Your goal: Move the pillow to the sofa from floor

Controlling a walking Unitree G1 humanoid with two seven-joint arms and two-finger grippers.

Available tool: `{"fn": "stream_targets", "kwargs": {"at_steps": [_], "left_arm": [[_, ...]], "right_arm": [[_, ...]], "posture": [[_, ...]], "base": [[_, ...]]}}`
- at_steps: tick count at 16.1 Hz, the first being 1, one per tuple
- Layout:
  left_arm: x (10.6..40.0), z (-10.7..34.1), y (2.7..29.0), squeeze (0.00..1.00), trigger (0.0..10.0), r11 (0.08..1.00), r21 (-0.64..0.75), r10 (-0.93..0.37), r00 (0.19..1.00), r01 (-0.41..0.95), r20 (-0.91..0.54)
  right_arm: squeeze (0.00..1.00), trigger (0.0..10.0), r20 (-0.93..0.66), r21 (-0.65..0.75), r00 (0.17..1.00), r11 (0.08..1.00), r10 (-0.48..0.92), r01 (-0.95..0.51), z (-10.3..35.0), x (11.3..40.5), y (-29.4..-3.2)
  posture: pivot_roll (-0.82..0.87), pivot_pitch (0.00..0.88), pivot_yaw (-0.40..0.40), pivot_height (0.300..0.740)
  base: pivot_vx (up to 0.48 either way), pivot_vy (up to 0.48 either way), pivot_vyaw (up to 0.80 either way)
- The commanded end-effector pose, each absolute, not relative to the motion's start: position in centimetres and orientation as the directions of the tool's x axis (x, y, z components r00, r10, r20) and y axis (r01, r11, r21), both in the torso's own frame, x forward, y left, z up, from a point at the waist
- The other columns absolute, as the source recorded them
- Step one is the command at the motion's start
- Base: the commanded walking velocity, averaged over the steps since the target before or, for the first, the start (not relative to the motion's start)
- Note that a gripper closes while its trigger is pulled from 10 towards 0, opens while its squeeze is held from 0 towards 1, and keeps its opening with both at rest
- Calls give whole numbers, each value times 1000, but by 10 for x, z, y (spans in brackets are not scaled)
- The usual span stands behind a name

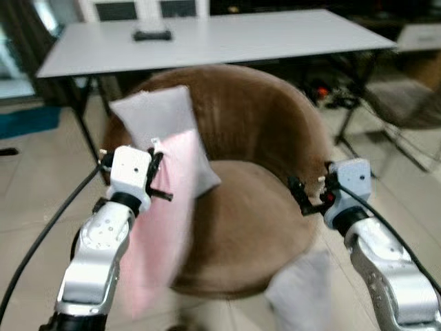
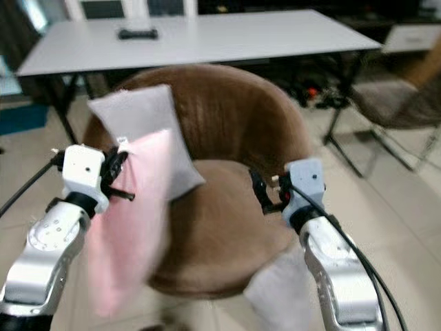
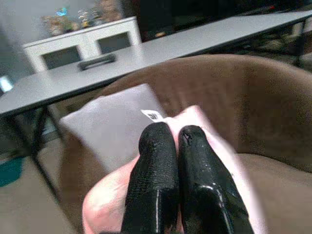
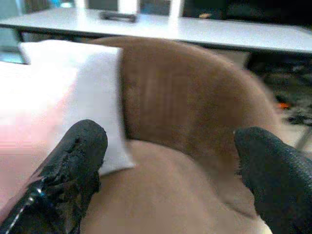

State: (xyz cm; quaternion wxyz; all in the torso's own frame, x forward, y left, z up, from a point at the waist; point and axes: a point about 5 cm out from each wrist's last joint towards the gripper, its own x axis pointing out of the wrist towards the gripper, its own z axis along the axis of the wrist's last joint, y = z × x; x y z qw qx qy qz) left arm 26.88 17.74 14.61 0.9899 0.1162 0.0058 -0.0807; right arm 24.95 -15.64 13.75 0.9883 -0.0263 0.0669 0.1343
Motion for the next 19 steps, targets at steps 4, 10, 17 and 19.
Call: {"fn": "stream_targets", "kwargs": {"at_steps": [4, 10, 17, 19], "left_arm": [[271, 160, 169, 0, 10000, 953, 232, -206, 978, 193, 32], [270, 158, 149, 0, 10000, 894, 227, -399, 917, 386, 11], [316, 180, 122, 0, 10000, 777, 217, -616, 785, 591, 68], [328, 187, 108, 0, 10000, 733, 219, -672, 735, 644, 86]], "right_arm": [[0, 10000, -126, -54, 960, 964, 251, -259, 141, 249, -161], [0, 10000, -117, -53, 963, 967, 243, -251, 142, 248, -163], [0, 10000, -83, -113, 931, 925, 356, -364, 163, 240, -187], [0, 10000, -85, -132, 915, 906, 395, -403, 168, 235, -194]], "posture": [[22, 0, 35, 740], [22, 0, 39, 740], [-8, 0, 64, 740], [-25, 0, 70, 740]], "base": [[374, 0, -519], [180, 0, 0], [0, 0, 0], [0, 0, 0]]}}
